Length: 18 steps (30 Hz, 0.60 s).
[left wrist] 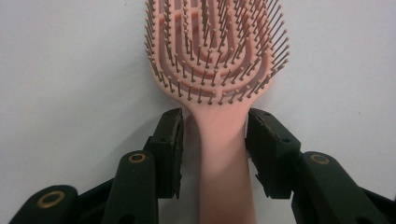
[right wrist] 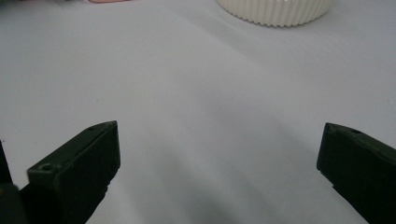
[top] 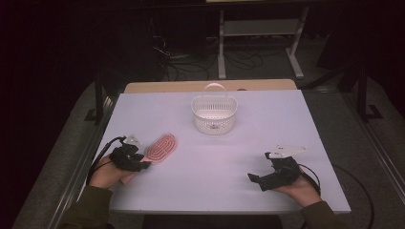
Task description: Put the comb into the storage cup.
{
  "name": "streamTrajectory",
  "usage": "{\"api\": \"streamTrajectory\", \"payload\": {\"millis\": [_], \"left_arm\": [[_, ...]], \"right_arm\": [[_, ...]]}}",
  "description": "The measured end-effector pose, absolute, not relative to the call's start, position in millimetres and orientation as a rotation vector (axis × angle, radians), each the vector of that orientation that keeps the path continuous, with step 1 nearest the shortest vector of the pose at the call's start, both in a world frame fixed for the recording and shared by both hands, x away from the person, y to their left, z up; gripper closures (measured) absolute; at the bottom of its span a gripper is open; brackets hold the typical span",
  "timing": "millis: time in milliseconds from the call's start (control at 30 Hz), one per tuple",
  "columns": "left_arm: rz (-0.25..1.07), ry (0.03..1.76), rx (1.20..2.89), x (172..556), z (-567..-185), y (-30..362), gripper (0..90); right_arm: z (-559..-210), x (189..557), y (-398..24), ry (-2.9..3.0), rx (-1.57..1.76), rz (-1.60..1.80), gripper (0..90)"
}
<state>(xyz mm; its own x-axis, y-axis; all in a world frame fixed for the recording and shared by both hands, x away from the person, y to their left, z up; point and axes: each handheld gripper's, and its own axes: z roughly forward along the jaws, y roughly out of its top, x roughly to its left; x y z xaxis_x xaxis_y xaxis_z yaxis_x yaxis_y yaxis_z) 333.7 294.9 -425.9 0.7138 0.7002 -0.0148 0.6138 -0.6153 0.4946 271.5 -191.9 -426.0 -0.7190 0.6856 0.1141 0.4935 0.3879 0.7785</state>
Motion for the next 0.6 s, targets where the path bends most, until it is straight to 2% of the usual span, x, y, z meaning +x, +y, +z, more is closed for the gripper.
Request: {"api": "streamTrajectory", "payload": {"millis": [600], "left_arm": [[0.274,1.017,2.475,333.9,-425.4,288.8,63.2]], "right_arm": [[-426.4,271.7,-190.6,2.427,1.038,1.237,0.0]]}}
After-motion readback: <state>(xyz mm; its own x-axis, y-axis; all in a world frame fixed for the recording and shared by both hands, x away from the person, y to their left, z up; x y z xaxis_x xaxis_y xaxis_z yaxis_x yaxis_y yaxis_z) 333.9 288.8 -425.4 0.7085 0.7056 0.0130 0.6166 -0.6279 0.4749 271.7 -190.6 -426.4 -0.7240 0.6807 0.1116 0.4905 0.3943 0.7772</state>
